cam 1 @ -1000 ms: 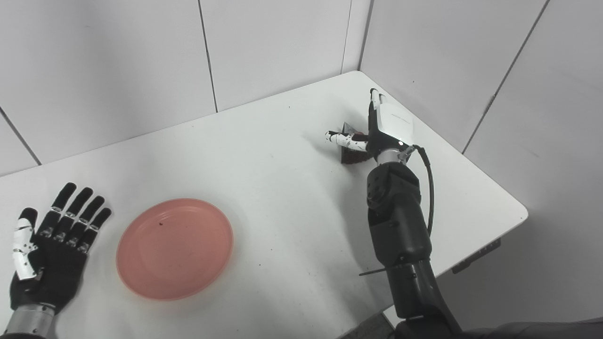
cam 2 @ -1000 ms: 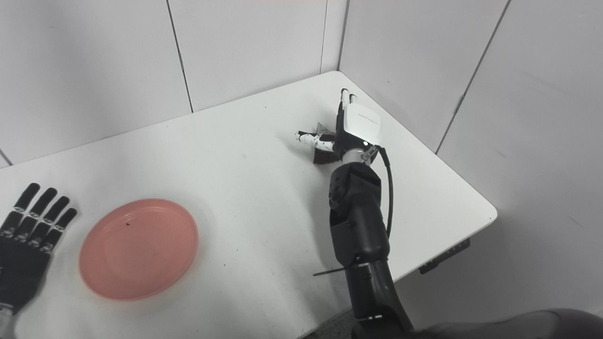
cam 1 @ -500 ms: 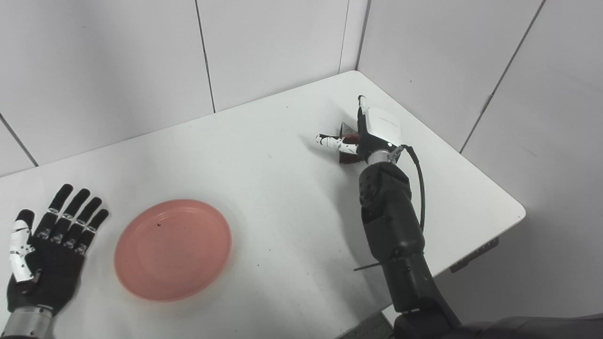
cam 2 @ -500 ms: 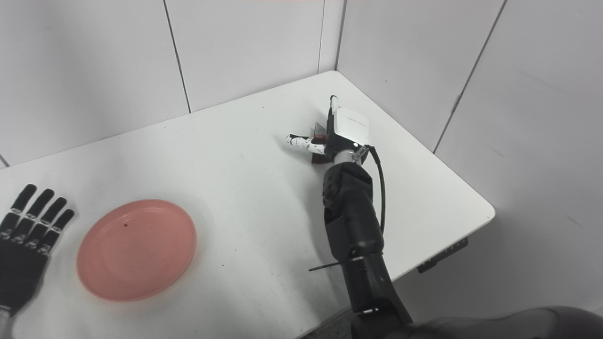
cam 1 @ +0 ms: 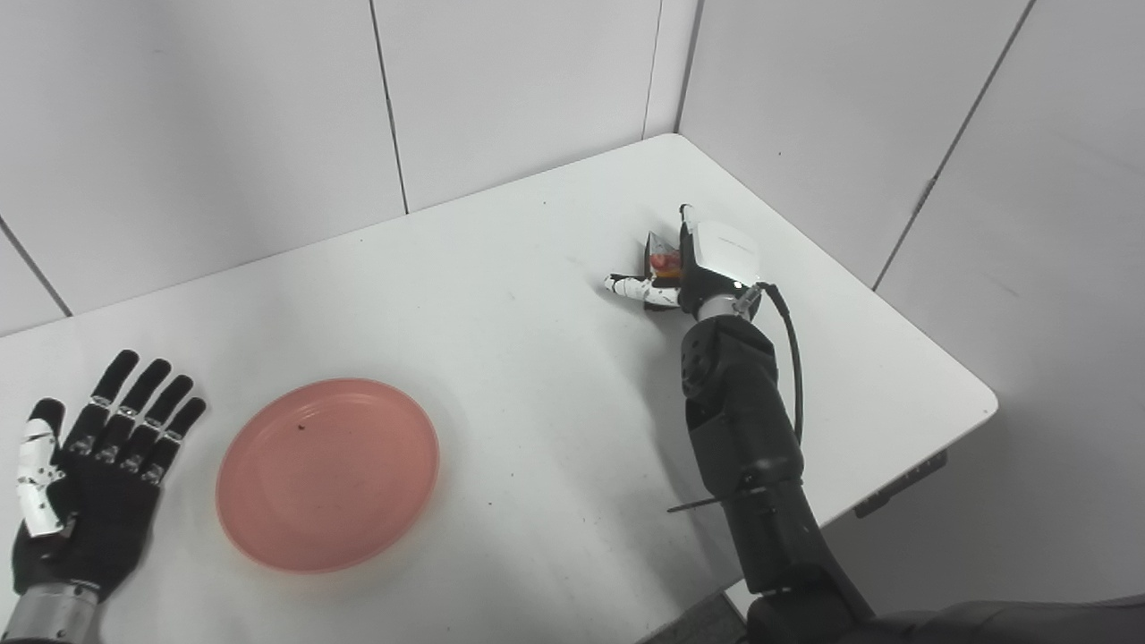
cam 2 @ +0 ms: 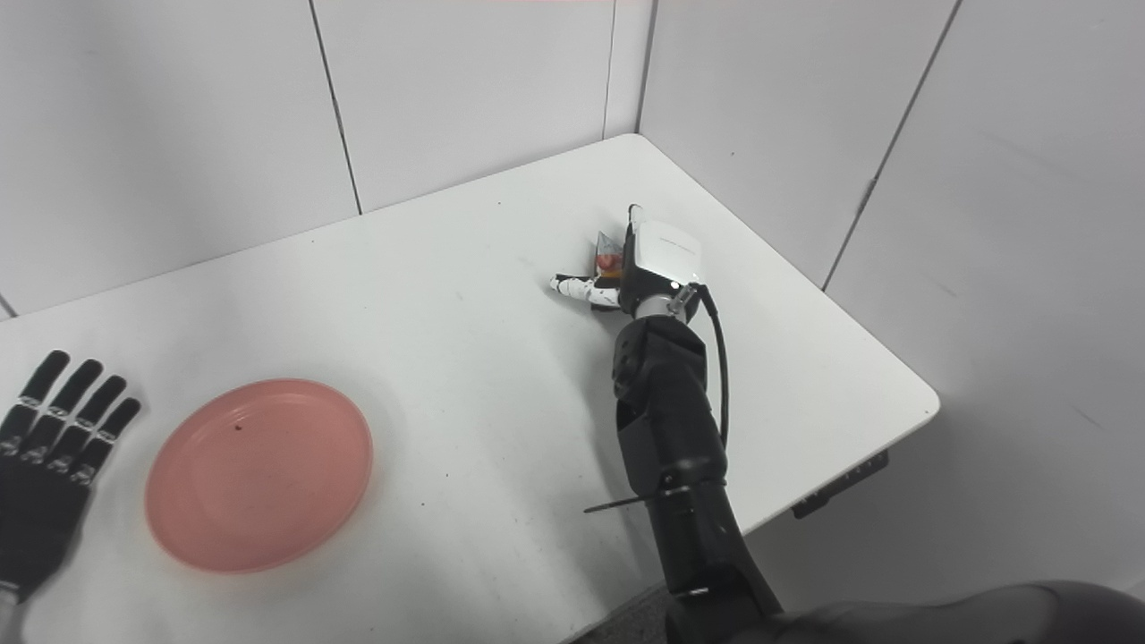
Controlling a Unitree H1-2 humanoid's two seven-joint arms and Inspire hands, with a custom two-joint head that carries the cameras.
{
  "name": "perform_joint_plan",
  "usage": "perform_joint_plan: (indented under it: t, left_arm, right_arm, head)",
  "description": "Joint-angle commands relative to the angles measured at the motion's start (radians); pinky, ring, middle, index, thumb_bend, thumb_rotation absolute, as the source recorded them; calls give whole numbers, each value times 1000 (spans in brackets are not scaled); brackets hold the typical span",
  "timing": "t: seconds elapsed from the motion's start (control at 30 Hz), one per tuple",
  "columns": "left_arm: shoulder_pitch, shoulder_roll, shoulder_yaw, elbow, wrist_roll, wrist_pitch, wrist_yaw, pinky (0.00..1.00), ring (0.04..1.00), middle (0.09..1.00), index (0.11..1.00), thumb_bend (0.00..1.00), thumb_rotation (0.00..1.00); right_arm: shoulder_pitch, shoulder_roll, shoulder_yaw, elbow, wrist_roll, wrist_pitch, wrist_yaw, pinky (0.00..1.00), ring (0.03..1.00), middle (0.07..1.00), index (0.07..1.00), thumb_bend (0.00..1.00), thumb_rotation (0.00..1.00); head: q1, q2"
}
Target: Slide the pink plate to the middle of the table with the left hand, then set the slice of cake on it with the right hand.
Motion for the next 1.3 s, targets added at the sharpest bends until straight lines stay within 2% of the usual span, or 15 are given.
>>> perform_joint_plan:
  t: [0.0,0.23,0.3,0.37,0.4,0.43,0.47,0.5,0.53,0.6,0.63,0.7,0.9,1.1,1.27]
  left_arm:
    - [56,20,-5,37,30,55,38,865,857,860,857,378,1000]
    - [56,21,-4,41,24,51,30,874,865,867,863,376,1000]
    - [57,20,-4,38,25,54,35,866,859,861,857,377,1000]
    - [58,19,-4,34,27,55,39,862,855,857,853,378,1000]
    - [59,19,-5,33,28,53,39,860,853,854,851,379,1000]
    - [59,19,-5,32,28,53,39,861,854,854,851,379,1000]
    - [59,18,-5,32,27,54,39,862,854,853,850,379,1000]
    - [60,18,-4,31,27,55,40,863,853,852,850,380,1000]
    - [60,17,-4,29,28,55,43,861,852,851,848,381,1000]
    - [61,17,-5,28,29,54,43,859,851,850,845,381,1000]
    - [61,17,-7,30,29,51,40,865,857,856,850,381,1000]
    - [60,19,-8,33,29,48,35,868,859,860,856,381,1000]
    - [59,17,-11,37,30,42,34,868,859,858,855,377,1000]
    - [60,15,-11,35,25,45,30,869,861,861,860,380,1000]
    - [64,9,-15,26,34,45,42,866,861,862,855,380,1000]
  right_arm:
    - [-36,-20,-11,-22,-26,4,-8,733,856,924,964,1000,673]
    - [-38,-24,-18,-4,-25,4,-10,763,866,916,926,999,624]
    - [-41,-19,-26,-2,-19,4,-14,703,833,889,901,991,604]
    - [-40,-14,-30,-8,18,4,-40,636,793,863,882,967,517]
    - [-37,-15,-27,-9,52,3,-67,521,671,768,844,934,404]
    - [-33,-18,-20,-13,82,3,-88,338,443,555,809,901,302]
    - [-29,-23,-12,-15,98,3,-98,249,340,457,772,868,245]
    - [-27,-27,-4,-16,108,3,-104,217,305,425,754,853,222]
    - [-18,-38,12,-23,129,1,-116,204,284,397,596,657,169]
    - [-2,-57,40,-33,181,-7,-143,196,270,375,515,557,141]
    - [5,-63,52,-37,202,-9,-155,227,312,417,527,534,46]
    - [14,-74,70,-41,233,-5,-173,241,326,434,535,524,9]
    - [22,-102,103,-25,285,3,-225,256,339,435,534,522,0]
    - [29,-111,110,-32,296,3,-228,247,326,422,535,521,0]
    - [21,-93,84,-51,271,3,-203,263,346,438,529,524,0]
  head:
    - [1,0]
    - [4,2]
    - [6,3]
    - [6,4]
    - [6,4]
    - [7,4]
    - [7,4]
    - [7,4]
    - [9,4]
    - [9,4]
    - [9,4]
    - [9,4]
    - [13,2]
    - [21,2]
    - [31,1]
